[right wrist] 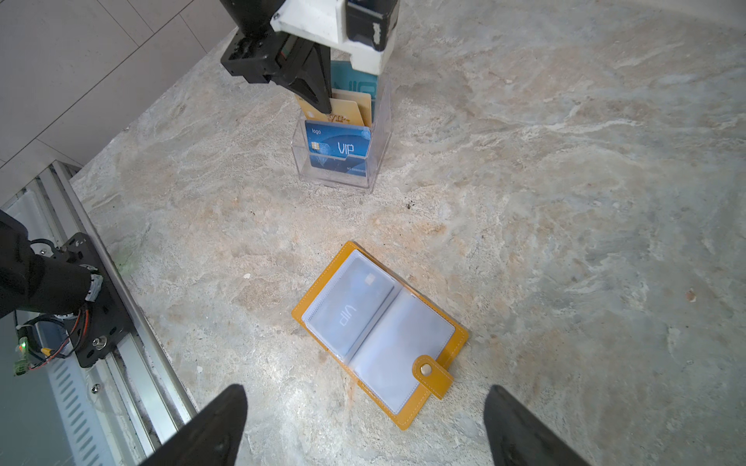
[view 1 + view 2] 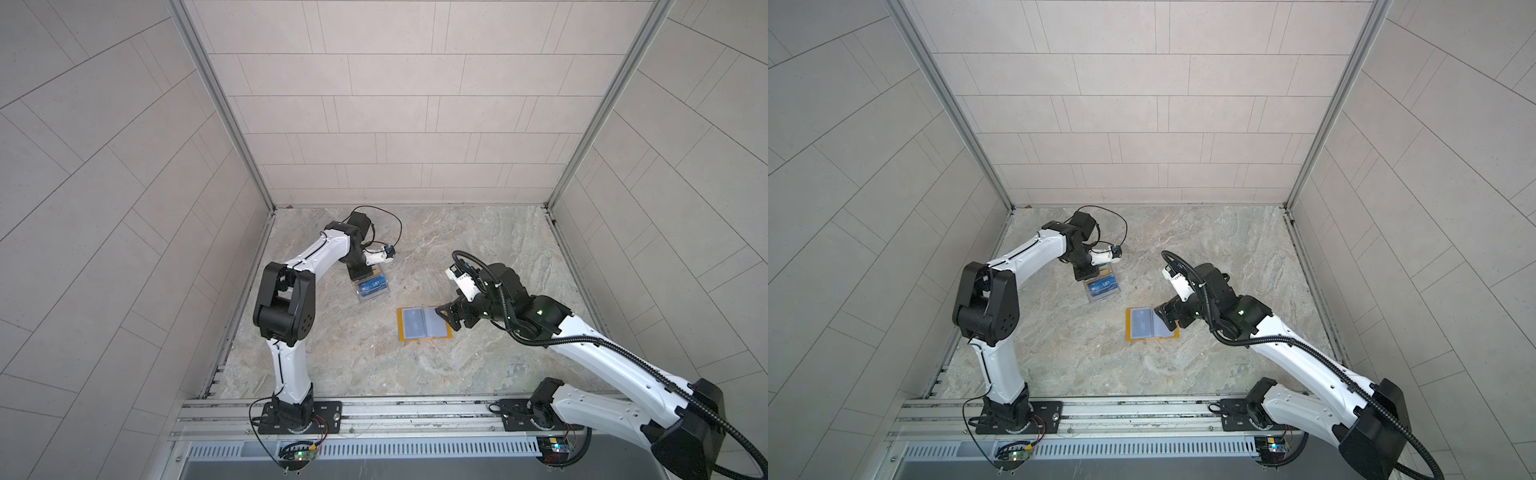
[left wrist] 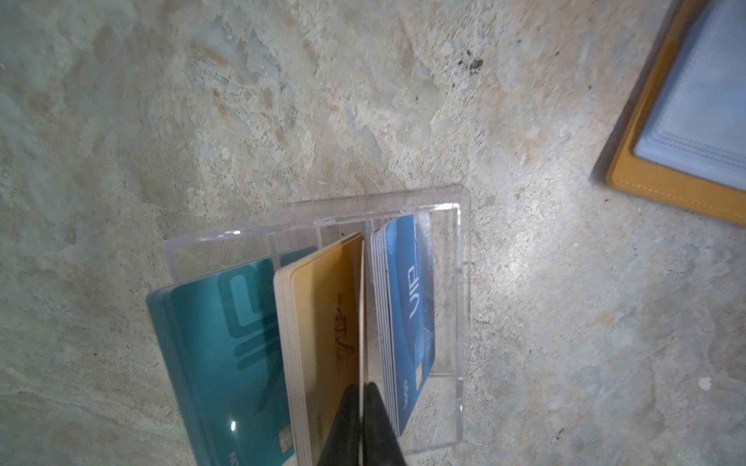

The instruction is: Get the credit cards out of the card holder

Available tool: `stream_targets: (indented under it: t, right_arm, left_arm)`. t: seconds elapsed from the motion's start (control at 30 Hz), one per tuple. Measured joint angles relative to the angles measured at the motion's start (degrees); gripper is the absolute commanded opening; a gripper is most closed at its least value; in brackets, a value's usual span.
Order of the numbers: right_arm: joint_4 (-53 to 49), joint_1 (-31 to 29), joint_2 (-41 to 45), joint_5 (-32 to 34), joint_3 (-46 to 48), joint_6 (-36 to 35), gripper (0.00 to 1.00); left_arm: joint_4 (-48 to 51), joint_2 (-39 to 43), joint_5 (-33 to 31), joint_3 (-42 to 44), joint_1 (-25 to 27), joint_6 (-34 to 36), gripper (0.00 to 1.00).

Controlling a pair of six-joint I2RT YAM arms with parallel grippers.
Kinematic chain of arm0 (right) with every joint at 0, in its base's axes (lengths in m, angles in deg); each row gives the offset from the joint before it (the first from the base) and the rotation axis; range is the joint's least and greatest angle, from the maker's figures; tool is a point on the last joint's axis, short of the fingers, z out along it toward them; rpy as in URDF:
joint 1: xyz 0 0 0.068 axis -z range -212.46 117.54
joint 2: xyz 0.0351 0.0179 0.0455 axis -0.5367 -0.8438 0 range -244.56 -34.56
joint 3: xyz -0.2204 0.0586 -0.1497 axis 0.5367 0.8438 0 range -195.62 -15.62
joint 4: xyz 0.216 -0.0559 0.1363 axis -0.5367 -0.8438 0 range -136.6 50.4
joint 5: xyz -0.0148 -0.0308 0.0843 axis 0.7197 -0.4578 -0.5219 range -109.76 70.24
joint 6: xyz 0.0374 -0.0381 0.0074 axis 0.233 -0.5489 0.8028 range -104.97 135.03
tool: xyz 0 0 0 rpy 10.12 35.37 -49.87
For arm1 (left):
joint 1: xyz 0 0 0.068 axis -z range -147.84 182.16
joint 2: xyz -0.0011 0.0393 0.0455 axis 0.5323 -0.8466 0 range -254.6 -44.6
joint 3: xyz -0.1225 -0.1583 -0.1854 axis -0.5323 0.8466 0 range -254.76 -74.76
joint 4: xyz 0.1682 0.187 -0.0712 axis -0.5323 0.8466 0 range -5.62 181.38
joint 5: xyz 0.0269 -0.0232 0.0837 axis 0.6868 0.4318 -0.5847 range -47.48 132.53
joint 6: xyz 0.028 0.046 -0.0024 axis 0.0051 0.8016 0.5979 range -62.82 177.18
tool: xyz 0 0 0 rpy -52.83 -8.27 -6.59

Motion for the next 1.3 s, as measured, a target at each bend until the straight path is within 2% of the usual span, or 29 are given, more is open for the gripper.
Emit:
stream_targets:
  t: [0.77, 1.1, 1.3]
  right_arm:
    - [0.1, 0.0, 0.0, 0.2, 0.9, 0.2, 0.94]
    - [0.1, 0.0, 0.0, 0.5, 0.9, 0.6, 0.94]
    - [0.1, 0.0, -0.4, 1.0, 0.9, 1.0, 0.93]
  left_arm:
    - [-0.4, -0.5, -1.9, -1.0, 0.4, -1.7, 0.20]
    - [-0.7, 0.3, -3.3, -1.1, 0.6, -3.6, 0.33]
    - [-1.8, 4.1, -4.6, -1.1, 0.6, -5.1, 0.37]
